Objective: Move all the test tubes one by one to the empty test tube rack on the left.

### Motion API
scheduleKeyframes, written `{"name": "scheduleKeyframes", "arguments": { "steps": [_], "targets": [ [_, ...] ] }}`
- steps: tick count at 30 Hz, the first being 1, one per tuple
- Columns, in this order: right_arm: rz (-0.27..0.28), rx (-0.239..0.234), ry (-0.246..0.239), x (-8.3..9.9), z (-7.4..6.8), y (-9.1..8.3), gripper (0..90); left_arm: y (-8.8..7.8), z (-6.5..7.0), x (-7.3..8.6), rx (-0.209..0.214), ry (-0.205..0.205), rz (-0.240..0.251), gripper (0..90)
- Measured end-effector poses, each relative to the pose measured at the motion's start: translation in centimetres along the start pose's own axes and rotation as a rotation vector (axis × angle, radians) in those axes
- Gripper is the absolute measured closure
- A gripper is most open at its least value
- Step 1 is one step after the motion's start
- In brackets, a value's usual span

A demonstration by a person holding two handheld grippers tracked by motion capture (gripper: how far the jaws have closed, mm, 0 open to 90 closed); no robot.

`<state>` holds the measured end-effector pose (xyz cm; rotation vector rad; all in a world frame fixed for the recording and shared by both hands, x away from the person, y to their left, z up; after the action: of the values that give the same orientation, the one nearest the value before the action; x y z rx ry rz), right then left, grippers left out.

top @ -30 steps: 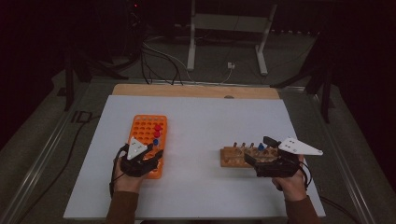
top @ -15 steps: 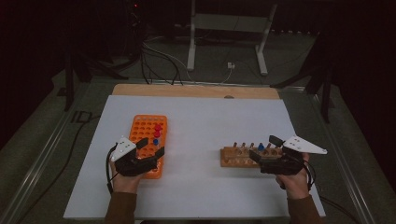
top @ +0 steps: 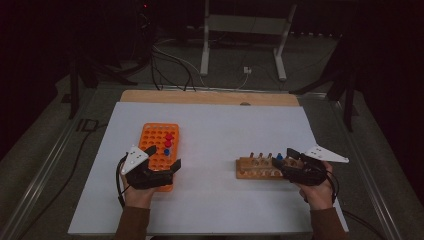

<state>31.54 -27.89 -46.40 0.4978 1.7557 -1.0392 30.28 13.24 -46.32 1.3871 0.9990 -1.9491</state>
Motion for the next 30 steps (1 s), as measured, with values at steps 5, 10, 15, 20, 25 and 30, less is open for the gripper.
{"name": "scheduleKeyframes", "arguments": {
  "steps": [5, 10, 15, 20, 25, 30],
  "targets": [
    [-0.033, 0.012, -0.017, 0.6, 0.2, 0.5, 45.8, 0.0, -0.1, 0.1, -0.005, -0.007, -0.005, 0.4],
    [-0.049, 0.033, -0.023, 1.1, 0.6, 0.9, 54.7, -0.1, -0.4, 0.1, -0.019, -0.018, 0.0, 0.5],
    [-0.053, 0.029, -0.033, 1.3, 0.7, 1.1, 65.9, -0.7, -1.1, -0.3, -0.049, -0.035, 0.029, 0.5],
    [-0.049, 0.03, -0.042, 1.4, 0.5, 1.4, 70.6, -1.1, -1.7, -0.5, -0.075, -0.057, 0.042, 0.5],
    [-0.05, 0.044, -0.063, 1.4, 0.3, 1.7, 73.2, -1.2, -1.8, -0.7, -0.083, -0.059, 0.048, 0.6],
    [-0.058, 0.057, -0.081, 1.6, 0.0, 2.0, 74.7, -1.3, -1.6, -0.9, -0.085, -0.057, 0.056, 0.6]
  ]
}}
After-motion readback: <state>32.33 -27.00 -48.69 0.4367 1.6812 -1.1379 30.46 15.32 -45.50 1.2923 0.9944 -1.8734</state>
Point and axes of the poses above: each handheld gripper's, and its own axes: y roughly forward along the jaws, x roughly out of its underside, z roughly to its right, the point moved 5 cm from there along y, roughly forward along the jaws, and after that the axes turned 2 degrees about z, right-handed, at the moved point
